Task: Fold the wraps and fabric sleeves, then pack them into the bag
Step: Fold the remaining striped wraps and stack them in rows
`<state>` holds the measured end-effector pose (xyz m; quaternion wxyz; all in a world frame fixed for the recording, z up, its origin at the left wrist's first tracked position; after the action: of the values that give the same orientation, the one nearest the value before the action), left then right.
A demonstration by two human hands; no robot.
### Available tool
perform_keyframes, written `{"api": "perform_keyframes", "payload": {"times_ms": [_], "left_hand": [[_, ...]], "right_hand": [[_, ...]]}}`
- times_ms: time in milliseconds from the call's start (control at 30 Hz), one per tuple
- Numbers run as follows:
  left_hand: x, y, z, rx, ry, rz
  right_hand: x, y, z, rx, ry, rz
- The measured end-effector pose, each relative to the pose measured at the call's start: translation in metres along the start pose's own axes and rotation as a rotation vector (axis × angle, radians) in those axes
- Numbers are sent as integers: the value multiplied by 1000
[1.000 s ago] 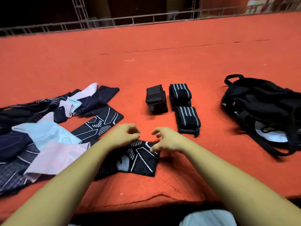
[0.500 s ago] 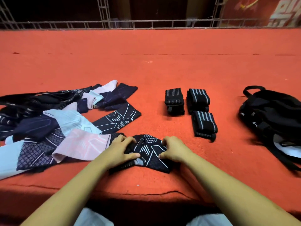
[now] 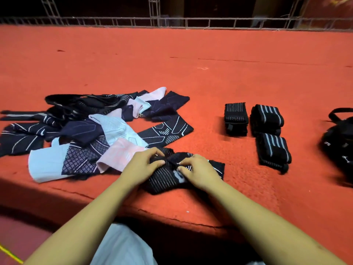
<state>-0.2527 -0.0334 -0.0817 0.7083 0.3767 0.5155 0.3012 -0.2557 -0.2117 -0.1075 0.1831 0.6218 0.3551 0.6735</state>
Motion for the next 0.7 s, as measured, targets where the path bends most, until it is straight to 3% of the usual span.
{"api": "perform_keyframes", "payload": {"times_ms": [167, 333, 433, 600, 700], "left_hand": [[37, 21, -2, -130, 284, -308], [50, 43, -5, -241, 390, -593], [25, 53, 1, -179, 308, -730], [-38, 67, 19, 40, 49, -713], [-51, 78, 25, -7, 7, -663]], "right_hand": [[0, 9, 1, -105, -38, 6], [-26, 43, 1, -272, -169, 237], [-3, 60, -2, -289, -1, 308], [74, 56, -10, 76, 189, 627], [98, 71, -9, 5, 253, 719]]}}
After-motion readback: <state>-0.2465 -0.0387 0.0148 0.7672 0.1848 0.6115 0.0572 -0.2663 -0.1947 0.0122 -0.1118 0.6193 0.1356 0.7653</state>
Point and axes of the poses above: each hand's wrist, its own z-axis towards the middle knuckle, its own y-axis out of the back of the hand, x = y × z, the point moved 8 cm from there along z, towards the middle knuckle, and after that the axes turned 13 degrees about z, right-handed, at the moved point
